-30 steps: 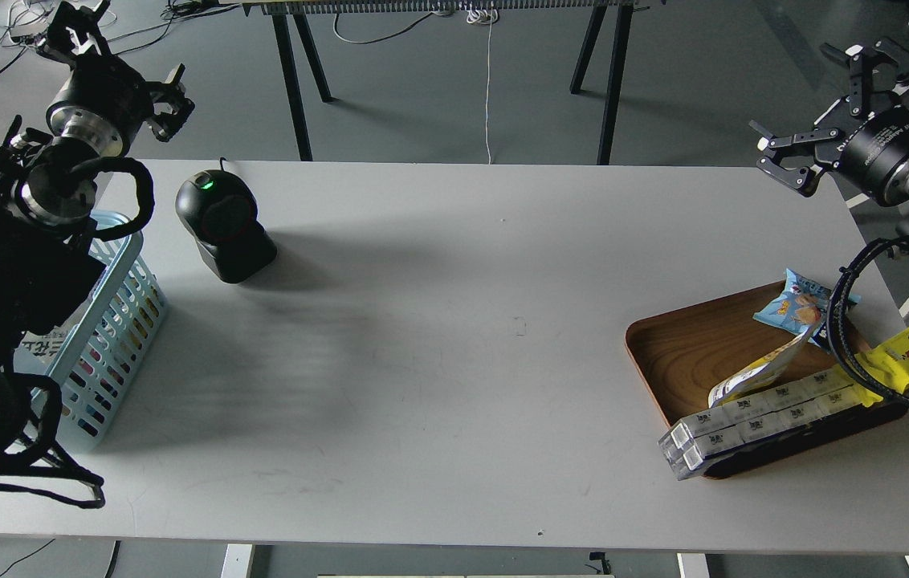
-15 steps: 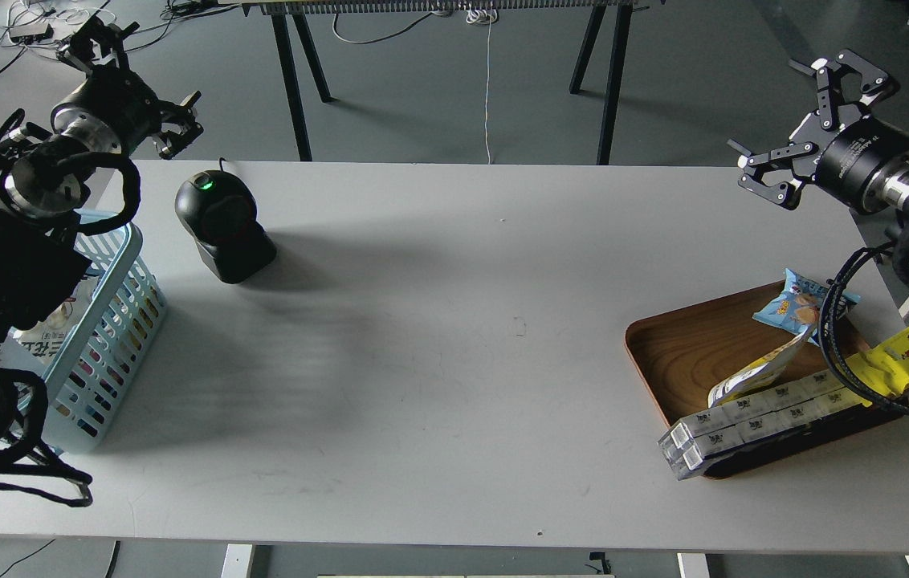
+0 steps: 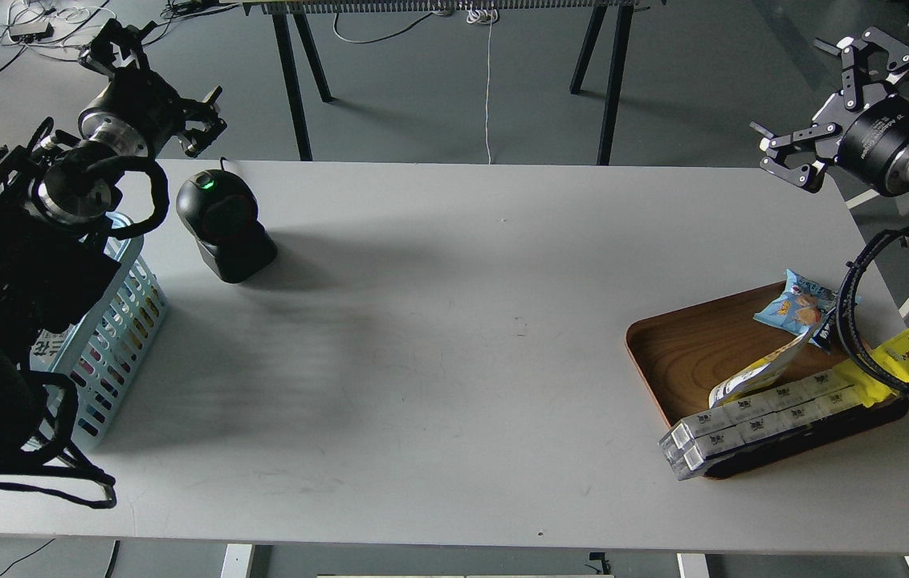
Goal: Scan snack and place in basket
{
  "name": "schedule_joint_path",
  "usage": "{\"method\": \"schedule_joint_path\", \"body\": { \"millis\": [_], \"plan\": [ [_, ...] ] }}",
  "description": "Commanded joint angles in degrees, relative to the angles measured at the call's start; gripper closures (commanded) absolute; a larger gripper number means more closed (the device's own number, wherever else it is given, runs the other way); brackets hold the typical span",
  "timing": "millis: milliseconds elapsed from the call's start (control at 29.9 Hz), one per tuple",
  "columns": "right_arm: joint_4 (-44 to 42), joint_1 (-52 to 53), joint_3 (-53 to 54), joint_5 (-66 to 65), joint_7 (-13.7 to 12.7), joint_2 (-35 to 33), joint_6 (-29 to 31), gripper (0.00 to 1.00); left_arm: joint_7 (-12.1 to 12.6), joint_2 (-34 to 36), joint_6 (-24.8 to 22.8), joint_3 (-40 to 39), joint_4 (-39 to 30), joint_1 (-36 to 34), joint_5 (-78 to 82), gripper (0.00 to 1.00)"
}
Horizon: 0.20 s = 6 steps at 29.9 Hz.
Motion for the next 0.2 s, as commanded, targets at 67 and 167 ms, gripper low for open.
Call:
{"method": "schedule_joint_path", "body": {
  "millis": [67,167],
  "plan": [
    [-0.27,0.01,0.11,0.00,0.14,0.08,-0.03,0.00,-1.16,-0.22,0.01,-0.01,0.00,0.09,0.07,0.00],
    [-0.36,0.09,0.11,0.00,0.14,0.08,-0.03,0.00,-1.78,-0.22,0.01,-0.01,0.00,0.18,0.07,0.00]
  ]
}}
